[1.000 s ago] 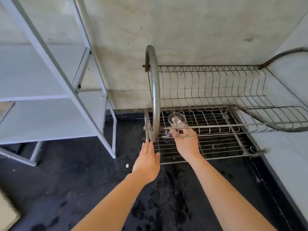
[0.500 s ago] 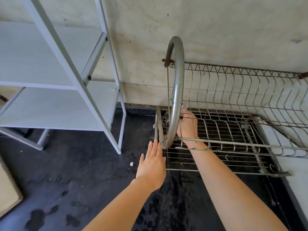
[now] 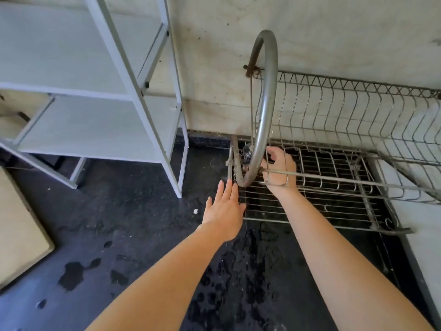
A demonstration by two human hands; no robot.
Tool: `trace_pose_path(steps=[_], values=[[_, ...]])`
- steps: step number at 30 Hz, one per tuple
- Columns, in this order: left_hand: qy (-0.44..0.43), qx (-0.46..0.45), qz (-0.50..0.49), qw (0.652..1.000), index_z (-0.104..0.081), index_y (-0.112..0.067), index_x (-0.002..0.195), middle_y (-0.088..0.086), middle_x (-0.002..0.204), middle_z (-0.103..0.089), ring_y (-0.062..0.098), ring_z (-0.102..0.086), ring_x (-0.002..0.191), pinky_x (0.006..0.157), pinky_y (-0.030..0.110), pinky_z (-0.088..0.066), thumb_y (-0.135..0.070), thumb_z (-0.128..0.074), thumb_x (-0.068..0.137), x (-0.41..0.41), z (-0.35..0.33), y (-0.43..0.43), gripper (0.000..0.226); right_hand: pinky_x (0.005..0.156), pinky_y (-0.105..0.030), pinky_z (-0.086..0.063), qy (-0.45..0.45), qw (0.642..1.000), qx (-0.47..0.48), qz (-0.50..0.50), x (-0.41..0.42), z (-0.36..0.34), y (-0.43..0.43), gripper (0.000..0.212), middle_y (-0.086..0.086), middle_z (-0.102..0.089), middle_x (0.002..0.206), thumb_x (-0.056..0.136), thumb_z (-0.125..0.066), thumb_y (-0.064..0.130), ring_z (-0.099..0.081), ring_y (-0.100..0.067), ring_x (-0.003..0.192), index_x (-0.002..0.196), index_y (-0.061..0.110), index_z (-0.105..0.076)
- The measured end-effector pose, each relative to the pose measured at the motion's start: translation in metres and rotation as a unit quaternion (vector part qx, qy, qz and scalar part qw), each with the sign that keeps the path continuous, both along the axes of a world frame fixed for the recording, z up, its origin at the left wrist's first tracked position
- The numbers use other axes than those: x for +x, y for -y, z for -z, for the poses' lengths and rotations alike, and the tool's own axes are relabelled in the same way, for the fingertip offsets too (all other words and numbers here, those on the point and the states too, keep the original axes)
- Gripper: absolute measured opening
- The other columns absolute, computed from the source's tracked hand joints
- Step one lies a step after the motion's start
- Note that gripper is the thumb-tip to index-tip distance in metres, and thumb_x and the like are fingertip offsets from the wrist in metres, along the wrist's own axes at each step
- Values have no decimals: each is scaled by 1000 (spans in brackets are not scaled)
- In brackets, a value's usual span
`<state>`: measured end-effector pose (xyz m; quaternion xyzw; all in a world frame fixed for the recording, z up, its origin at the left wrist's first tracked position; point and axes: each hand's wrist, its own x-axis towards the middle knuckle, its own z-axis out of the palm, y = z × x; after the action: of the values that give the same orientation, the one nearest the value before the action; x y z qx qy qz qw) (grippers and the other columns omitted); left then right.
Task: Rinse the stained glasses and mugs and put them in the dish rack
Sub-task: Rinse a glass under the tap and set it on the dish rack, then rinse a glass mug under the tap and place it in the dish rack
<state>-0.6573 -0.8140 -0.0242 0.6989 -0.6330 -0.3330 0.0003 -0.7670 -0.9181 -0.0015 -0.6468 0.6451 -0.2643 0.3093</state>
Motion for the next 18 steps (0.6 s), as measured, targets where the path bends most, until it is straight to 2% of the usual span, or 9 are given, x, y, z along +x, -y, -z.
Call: trace_pose_path(steps=[3, 6, 9, 13, 18], values=[[-5, 4, 11, 1000, 5, -13, 153, 1, 162, 12, 21, 17, 147, 118, 50, -7, -42, -27, 103, 4, -5, 0, 66, 88, -15, -40, 74, 995, 47, 56, -15, -5, -35, 38, -2, -57, 125, 90, -65, 23, -55, -15, 114, 125, 11, -57], [-18, -36, 4, 999, 1, -16, 154, 0, 162, 7, 20, 11, 148, 120, 50, -10, -44, -28, 102, 12, -14, -12, 65, 95, -23, -43, 32, 998, 31, 39, -22, -13, -66, 35, -4, -63, 122, 90, -64, 25, -58, -16, 113, 121, 10, -61], [-54, -86, -50, 994, -9, -14, 153, 2, 163, -2, 20, 3, 149, 120, 47, -14, -40, -28, 103, 21, -24, -33, 60, 91, -23, -44, 27, 999, 27, 33, -20, -22, -91, 30, -4, -64, 117, 91, -62, 24, -59, -15, 105, 118, 10, -63], [-33, -107, -82, 990, -16, -11, 152, 4, 162, -8, 21, -4, 149, 118, 41, -17, -35, -29, 103, 38, -36, -67, 56, 86, -23, -44, 22, 999, 14, 19, 1, -26, -131, 23, -4, -66, 108, 91, -60, 18, -61, -16, 98, 112, 8, -65], [-9, -107, -129, 986, -22, -11, 150, 5, 161, -15, 23, -10, 148, 116, 43, -24, -31, -31, 103, 79, -38, -129, 52, 84, -23, -45, 27, 998, 49, -30, 46, -12, -187, 21, -3, -65, 105, 93, -58, 17, -56, -11, 91, 112, 9, -65]])
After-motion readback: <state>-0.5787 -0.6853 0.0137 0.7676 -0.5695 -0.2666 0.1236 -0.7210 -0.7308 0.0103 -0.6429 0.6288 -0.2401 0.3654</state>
